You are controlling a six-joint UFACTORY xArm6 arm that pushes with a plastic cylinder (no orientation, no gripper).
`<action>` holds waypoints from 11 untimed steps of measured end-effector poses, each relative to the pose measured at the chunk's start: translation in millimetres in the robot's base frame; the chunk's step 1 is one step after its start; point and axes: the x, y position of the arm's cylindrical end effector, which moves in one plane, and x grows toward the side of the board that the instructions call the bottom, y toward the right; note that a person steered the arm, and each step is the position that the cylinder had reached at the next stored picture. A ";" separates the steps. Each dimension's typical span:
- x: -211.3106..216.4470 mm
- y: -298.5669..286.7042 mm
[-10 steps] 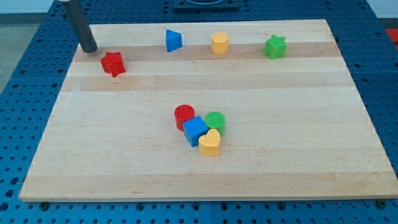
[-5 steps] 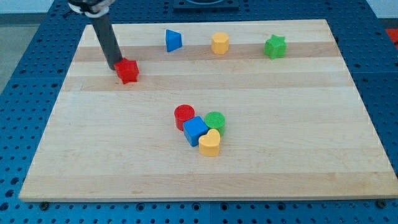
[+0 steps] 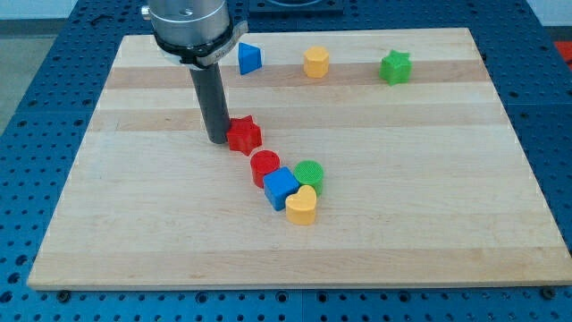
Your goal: Slide the red star towards the red circle
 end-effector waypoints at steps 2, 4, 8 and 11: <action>17.2 12.7; 59.0 22.7; -5.5 -24.8; -34.4 15.7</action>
